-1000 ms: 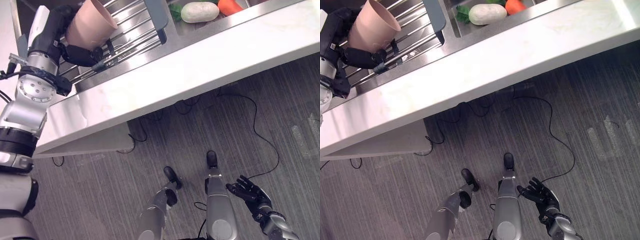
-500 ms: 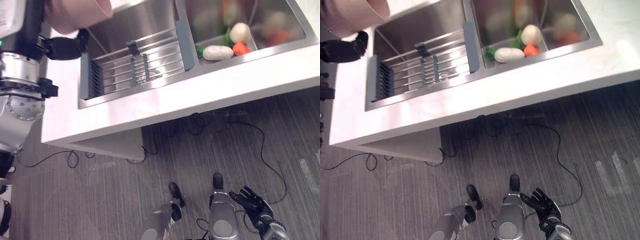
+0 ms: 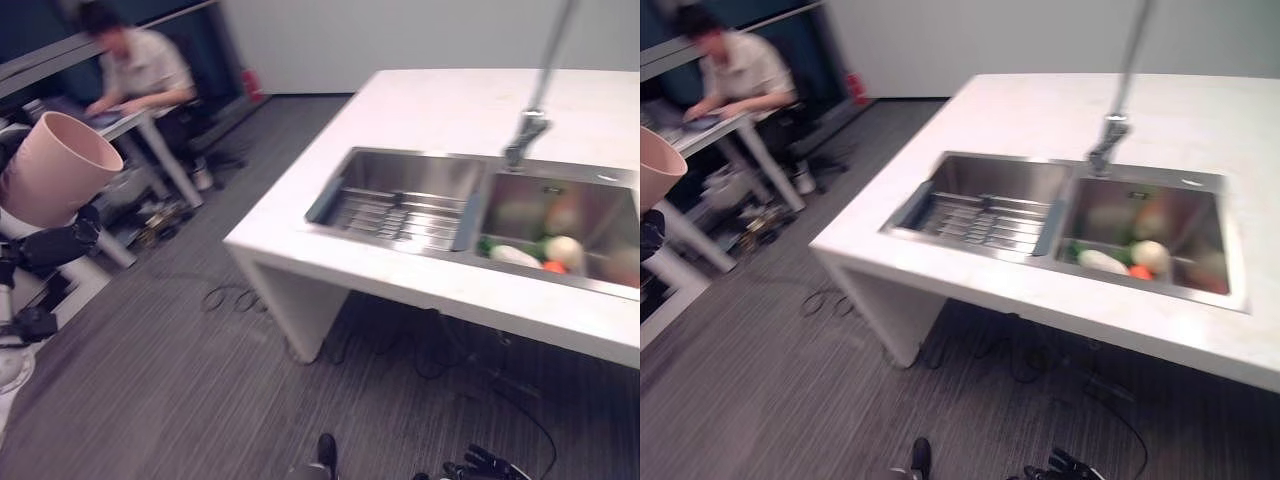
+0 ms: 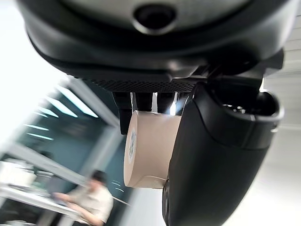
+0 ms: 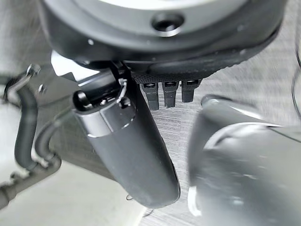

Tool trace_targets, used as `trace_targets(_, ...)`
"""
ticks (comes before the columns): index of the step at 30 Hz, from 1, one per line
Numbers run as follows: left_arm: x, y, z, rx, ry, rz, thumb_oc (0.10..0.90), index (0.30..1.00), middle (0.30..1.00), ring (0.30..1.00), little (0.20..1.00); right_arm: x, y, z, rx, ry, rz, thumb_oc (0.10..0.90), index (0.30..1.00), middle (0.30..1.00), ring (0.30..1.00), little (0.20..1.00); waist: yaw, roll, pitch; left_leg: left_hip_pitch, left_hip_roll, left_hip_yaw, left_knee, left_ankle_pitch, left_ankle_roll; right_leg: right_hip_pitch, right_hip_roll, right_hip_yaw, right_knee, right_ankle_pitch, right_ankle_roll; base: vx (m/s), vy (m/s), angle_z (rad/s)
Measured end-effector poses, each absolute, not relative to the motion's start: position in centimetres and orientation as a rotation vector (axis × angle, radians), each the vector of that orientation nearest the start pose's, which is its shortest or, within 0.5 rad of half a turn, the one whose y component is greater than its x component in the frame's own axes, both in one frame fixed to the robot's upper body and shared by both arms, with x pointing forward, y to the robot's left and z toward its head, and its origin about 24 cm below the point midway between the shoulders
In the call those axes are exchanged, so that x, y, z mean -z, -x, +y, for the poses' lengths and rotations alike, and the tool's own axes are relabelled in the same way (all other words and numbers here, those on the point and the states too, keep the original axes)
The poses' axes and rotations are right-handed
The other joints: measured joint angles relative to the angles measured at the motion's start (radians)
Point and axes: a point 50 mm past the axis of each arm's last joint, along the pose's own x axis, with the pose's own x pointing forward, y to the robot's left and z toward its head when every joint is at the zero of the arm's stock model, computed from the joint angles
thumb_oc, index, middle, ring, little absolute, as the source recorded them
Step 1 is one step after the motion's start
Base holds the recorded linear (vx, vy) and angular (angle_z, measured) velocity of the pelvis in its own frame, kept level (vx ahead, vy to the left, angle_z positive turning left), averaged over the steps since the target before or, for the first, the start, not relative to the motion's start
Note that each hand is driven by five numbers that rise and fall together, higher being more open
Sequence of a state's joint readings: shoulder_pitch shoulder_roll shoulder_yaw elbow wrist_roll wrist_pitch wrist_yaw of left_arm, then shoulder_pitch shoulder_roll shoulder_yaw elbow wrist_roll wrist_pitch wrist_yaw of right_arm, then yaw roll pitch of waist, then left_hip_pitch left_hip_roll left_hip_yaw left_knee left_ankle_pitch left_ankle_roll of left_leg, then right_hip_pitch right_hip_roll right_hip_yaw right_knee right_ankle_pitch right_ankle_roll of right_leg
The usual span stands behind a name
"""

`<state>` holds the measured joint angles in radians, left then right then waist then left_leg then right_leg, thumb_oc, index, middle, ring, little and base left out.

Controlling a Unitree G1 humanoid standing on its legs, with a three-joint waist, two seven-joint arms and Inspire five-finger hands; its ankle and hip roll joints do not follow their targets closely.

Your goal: Place the dishes in the dishwasher.

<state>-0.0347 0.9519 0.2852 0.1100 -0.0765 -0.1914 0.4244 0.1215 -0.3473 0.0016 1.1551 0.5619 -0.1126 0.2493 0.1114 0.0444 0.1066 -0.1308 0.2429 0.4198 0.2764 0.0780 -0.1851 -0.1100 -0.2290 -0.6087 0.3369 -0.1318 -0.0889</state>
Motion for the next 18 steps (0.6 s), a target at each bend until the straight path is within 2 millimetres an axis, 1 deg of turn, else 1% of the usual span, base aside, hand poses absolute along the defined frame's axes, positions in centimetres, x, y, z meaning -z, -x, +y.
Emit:
trace_targets(1, -21.2, -24.2, 35.2, -0.604, -0.806, -0.489, 0.4, 0.3, 0.3, 0.3, 0.3, 14.3, -7.6, -27.9, 0.34, -0.299, 0.968, 0.8, 0.9, 0.9, 0.9, 0.9, -0.015, -0.032, 0.015, 0.043, -0.001, 0.026, 0.042, -0.053, -0.005, 0.011, -0.002, -0.01, -0.04, 0.017, 0.028, -0.27, 0.21, 1.9)
trace_targets(2, -21.9, -24.8, 34.4, -0.579, -0.8, -0.53, 0.4, 0.3, 0.3, 0.3, 0.3, 13.9, -8.5, -28.2, 0.347, -0.301, 0.923, 0.8, 0.9, 0.9, 0.9, 0.9, -0.035, -0.043, 0.032, 0.086, 0.0, 0.02, 0.048, -0.089, 0.0, -0.009, 0.002, 0.006, -0.05, 0.035, 0.055, -0.29, 0.379, 1.98)
trace_targets(3, -22.5, -25.5, 33.2, -0.524, -0.791, -0.577, 0.4, 0.3, 0.3, 0.3, 0.3, 13.1, -10.2, -29.0, 0.36, -0.296, 0.84, 0.8, 0.9, 0.9, 0.9, 0.9, -0.087, -0.043, 0.059, 0.144, -0.024, 0.03, 0.031, -0.175, 0.043, -0.077, 0.01, 0.066, -0.063, 0.071, 0.111, -0.24, 0.419, 1.79)
trace_targets(4, -22.3, -25.8, 32.6, -0.48, -0.796, -0.581, 0.4, 0.3, 0.3, 0.3, 0.3, 12.7, -10.6, -29.6, 0.37, -0.289, 0.817, 0.8, 0.9, 0.9, 0.9, 0.9, -0.106, -0.018, 0.077, 0.182, -0.049, 0.043, -0.002, -0.228, 0.089, -0.099, 0.009, 0.076, -0.085, 0.093, 0.143, -0.13, 0.391, 1.61)
trace_targets(5, -22.0, -26.3, 31.9, -0.435, -0.802, -0.576, 0.4, 0.3, 0.3, 0.3, 0.3, 12.3, -10.9, -30.3, 0.391, -0.282, 0.804, 0.8, 0.9, 0.9, 0.9, 0.9, -0.11, 0.005, 0.085, 0.216, -0.091, 0.03, -0.061, -0.285, 0.098, -0.12, 0.013, 0.064, -0.1, 0.118, 0.162, -0.04, 0.233, 0.83)
trace_targets(6, -21.3, -26.7, 31.1, -0.393, -0.801, -0.559, 0.4, 0.3, 0.3, 0.3, 0.3, 12.7, -10.9, -29.8, 0.394, -0.299, 0.831, 0.8, 0.9, 0.9, 0.9, 0.9, -0.09, 0.004, 0.11, 0.219, -0.134, 0.017, -0.135, -0.253, 0.145, -0.151, -0.036, 0.077, -0.022, 0.072, 0.137, -0.08, 0.292, 0.56)
trace_targets(7, -20.2, -26.6, 30.4, -0.34, -0.811, -0.525, 0.4, 0.3, 0.3, 0.3, 0.3, 13.2, -10.4, -29.2, 0.386, -0.318, 0.875, 0.8, 0.9, 0.9, 0.9, 0.9, -0.074, 0.021, 0.124, 0.221, -0.138, 0.016, -0.134, -0.242, 0.161, -0.157, -0.062, 0.103, 0.14, 0.005, 0.112, -0.09, 0.306, 0.43)
trace_targets(8, -19.6, -26.3, 30.1, -0.301, -0.824, -0.504, 0.4, 0.3, 0.3, 0.3, 0.3, 13.7, -9.7, -28.5, 0.369, -0.333, 0.906, 0.8, 0.9, 0.9, 0.9, 0.9, -0.063, 0.015, 0.125, 0.219, -0.159, 0.012, -0.127, -0.24, 0.169, -0.124, -0.083, 0.116, 0.223, -0.035, 0.131, -0.08, 0.342, 0.5)
trace_targets(9, -19.7, -26.1, 29.8, -0.286, -0.828, -0.513, 0.4, 0.3, 0.3, 0.3, 0.3, 14.3, -9.2, -27.1, 0.344, -0.349, 0.929, 0.8, 0.9, 0.9, 0.9, 0.9, -0.032, -0.027, 0.122, 0.19, -0.201, -0.012, -0.079, -0.26, 0.182, -0.032, -0.098, 0.105, 0.145, -0.025, 0.146, -0.06, 0.253, 0.47)
trace_targets(10, -19.2, -26.0, 29.2, -0.293, -0.78, -0.523, 0.4, 0.3, 0.3, 0.3, 0.3, 14.5, -9.5, -26.3, 0.325, -0.346, 0.935, 0.8, 0.9, 0.9, 0.9, 0.9, -0.015, -0.009, 0.133, 0.153, -0.199, -0.046, -0.008, -0.268, 0.193, -0.017, -0.086, 0.101, 0.087, 0.014, 0.161, -0.05, 0.235, 0.4)
trace_targets(11, -19.3, -25.8, 28.8, -0.278, -0.789, -0.533, 0.4, 0.3, 0.3, 0.3, 0.3, 14.5, -10.2, -25.2, 0.288, -0.358, 0.913, 0.8, 0.9, 0.9, 0.9, 0.9, 0.004, -0.002, 0.128, 0.126, -0.199, -0.074, 0.008, -0.279, 0.215, -0.019, -0.075, 0.086, 0.052, 0.046, 0.167, -0.03, 0.201, 0.24)
trace_targets(12, -19.6, -25.5, 28.6, -0.266, -0.802, -0.551, 0.4, 0.3, 0.3, 0.3, 0.3, 14.4, -11.2, -23.9, 0.256, -0.373, 0.883, 0.8, 0.9, 0.9, 0.9, 0.9, 0.021, -0.012, 0.127, 0.107, -0.2, -0.077, 0.008, -0.28, 0.235, -0.016, -0.076, 0.081, 0.02, 0.075, 0.176, 0.0, 0.209, 0.23)
trace_targets(13, -19.8, -25.4, 28.3, -0.255, -0.804, -0.562, 0.4, 0.3, 0.3, 0.3, 0.3, 14.2, -11.9, -23.3, 0.241, -0.388, 0.857, 0.8, 0.9, 0.9, 0.9, 0.9, 0.031, -0.013, 0.127, 0.092, -0.201, -0.08, 0.009, -0.277, 0.248, -0.005, -0.073, 0.072, -0.009, 0.084, 0.178, 0.03, 0.182, 0.23)
trace_targets(14, -19.8, -25.2, 28.2, -0.251, -0.811, -0.565, 0.4, 0.3, 0.3, 0.3, 0.3, 13.9, -12.6, -22.8, 0.231, -0.401, 0.825, 0.8, 0.9, 0.9, 0.9, 0.9, 0.036, -0.005, 0.129, 0.078, -0.201, -0.081, 0.018, -0.288, 0.275, -0.003, -0.083, 0.058, 0.022, 0.062, 0.16, 0.07, 0.185, 0.37)
trace_targets(15, -19.8, -25.3, 28.2, -0.249, -0.815, -0.565, 0.4, 0.3, 0.3, 0.3, 0.3, 13.7, -12.9, -22.4, 0.228, -0.411, 0.807, 0.8, 0.9, 0.9, 0.9, 0.9, 0.026, 0.0, 0.127, 0.074, -0.214, -0.104, 0.029, -0.299, 0.288, 0.014, -0.085, 0.088, 0.037, 0.055, 0.158, 0.12, 0.144, 0.52)
trace_targets(16, -20.0, -25.4, 28.1, -0.247, -0.821, -0.574, 0.4, 0.3, 0.3, 0.3, 0.3, 13.5, -13.1, -22.1, 0.223, -0.419, 0.789, 0.8, 0.9, 0.9, 0.9, 0.9, 0.018, 0.0, 0.127, 0.068, -0.239, -0.134, 0.038, -0.291, 0.295, 0.037, -0.077, 0.124, 0.032, 0.059, 0.166, 0.05, 0.106, 0.85)
trace_targets(17, -20.4, -25.7, 27.7, -0.238, -0.816, -0.594, 0.4, 0.3, 0.3, 0.3, 0.3, 13.4, -13.2, -22.0, 0.224, -0.421, 0.781, 0.8, 0.9, 0.9, 0.9, 0.9, -0.005, -0.007, 0.124, 0.056, -0.267, -0.179, 0.051, -0.284, 0.332, 0.075, -0.065, 0.186, 0.052, 0.081, 0.181, 0.05, 0.053, 1.4)
trace_targets(18, -20.8, -26.7, 26.8, -0.201, -0.806, -0.616, 0.4, 0.3, 0.3, 0.3, 0.3, 13.5, -12.8, -22.3, 0.247, -0.428, 0.782, 0.8, 0.9, 0.9, 0.9, 0.9, -0.043, 0.014, 0.13, 0.048, -0.29, -0.254, 0.063, -0.273, 0.348, 0.087, -0.032, 0.265, 0.082, 0.03, 0.187, 0.03, 0.011, 1.96)
